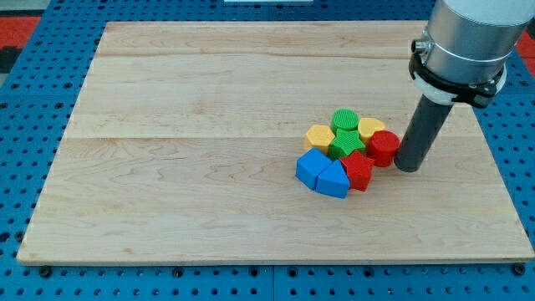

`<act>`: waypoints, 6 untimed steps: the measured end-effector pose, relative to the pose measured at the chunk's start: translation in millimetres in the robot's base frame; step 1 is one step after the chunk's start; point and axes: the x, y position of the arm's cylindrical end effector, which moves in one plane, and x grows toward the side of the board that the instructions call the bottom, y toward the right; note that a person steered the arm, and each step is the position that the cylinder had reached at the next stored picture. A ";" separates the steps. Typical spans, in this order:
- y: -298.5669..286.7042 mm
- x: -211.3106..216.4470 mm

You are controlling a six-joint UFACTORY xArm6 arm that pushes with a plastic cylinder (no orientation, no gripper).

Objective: Push the group of blocks left a bit

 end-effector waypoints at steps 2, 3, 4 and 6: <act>29.1 -38.5; 19.2 -29.1; 10.7 -26.1; -23.8 -24.9</act>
